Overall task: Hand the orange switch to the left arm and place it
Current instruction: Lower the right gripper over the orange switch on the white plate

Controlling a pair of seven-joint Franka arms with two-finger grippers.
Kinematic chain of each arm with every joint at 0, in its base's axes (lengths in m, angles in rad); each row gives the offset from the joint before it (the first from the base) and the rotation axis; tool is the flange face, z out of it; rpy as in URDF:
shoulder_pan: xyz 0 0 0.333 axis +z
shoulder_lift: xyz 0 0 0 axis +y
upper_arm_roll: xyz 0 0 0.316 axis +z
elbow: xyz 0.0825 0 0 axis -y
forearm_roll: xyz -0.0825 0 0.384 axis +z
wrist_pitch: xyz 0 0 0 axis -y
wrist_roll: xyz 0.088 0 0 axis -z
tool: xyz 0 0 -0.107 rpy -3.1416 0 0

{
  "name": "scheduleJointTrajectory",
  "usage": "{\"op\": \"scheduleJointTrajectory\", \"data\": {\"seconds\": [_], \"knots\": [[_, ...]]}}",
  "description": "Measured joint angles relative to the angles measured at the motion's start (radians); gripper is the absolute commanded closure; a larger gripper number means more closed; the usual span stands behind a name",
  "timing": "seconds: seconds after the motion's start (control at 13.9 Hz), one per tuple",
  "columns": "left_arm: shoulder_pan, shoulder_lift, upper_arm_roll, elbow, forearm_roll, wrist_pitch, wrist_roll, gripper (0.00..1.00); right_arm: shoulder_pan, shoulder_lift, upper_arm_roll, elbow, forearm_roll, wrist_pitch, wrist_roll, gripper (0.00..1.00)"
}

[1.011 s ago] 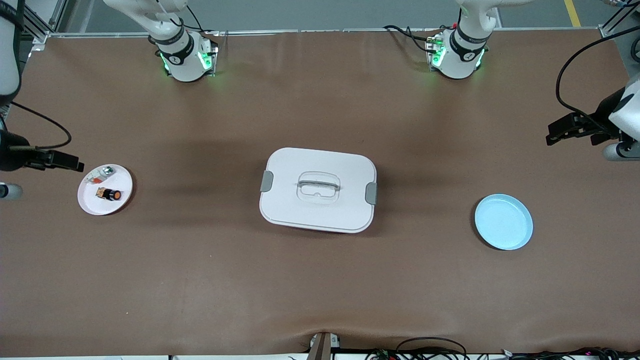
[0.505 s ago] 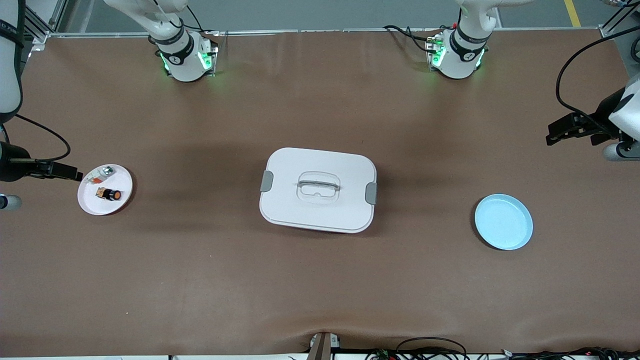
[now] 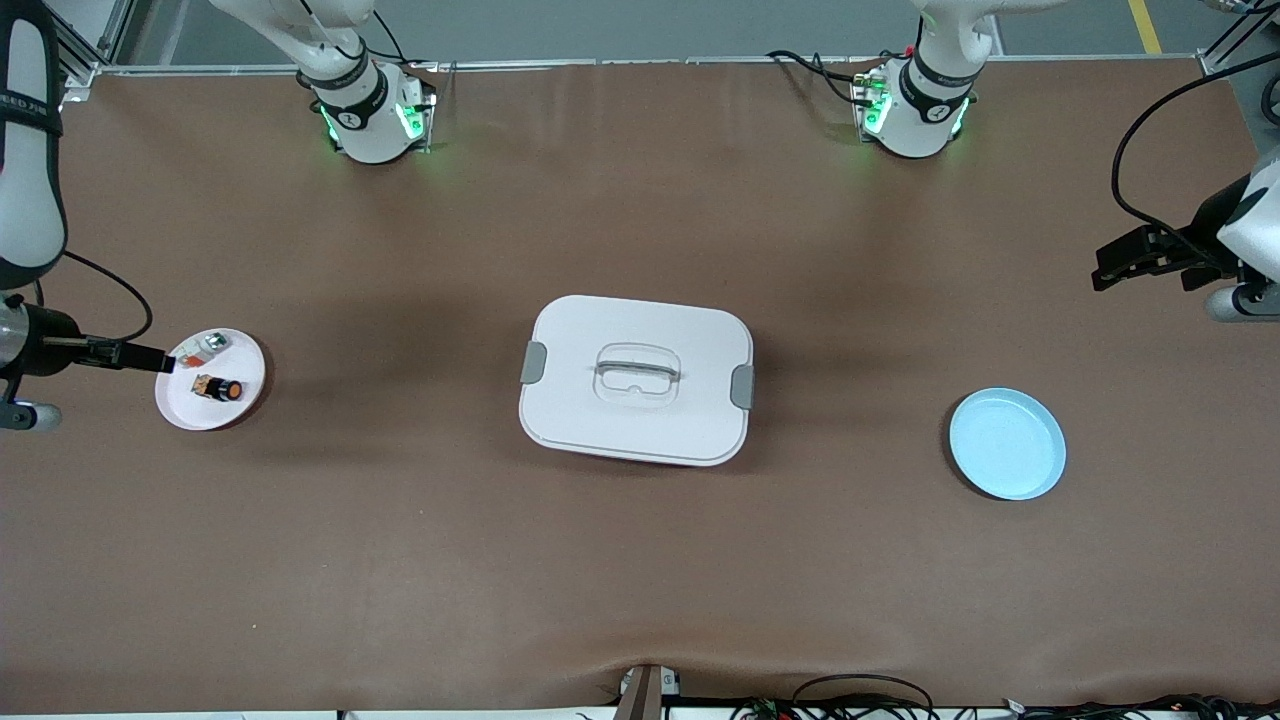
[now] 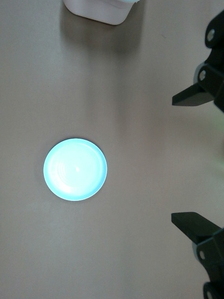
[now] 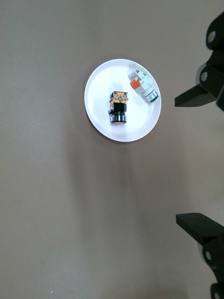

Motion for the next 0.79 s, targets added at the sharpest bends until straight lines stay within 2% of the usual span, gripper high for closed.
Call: {"op": "scheduleJointTrajectory", "data": {"seconds": [0.36,0.79], "knots": [[0.000,0.000,0.000,0.000,0.000,0.000,0.000,0.00,-0.038,0.000,-0.002,-0.094,-0.007,0.115,-0.067,0.00],[0.000,0.000,0.000,0.001,0.000,0.000,0.000,0.00,-0.099,0.000,-0.004,-0.297,-0.014,0.394,-0.111,0.00]]}}
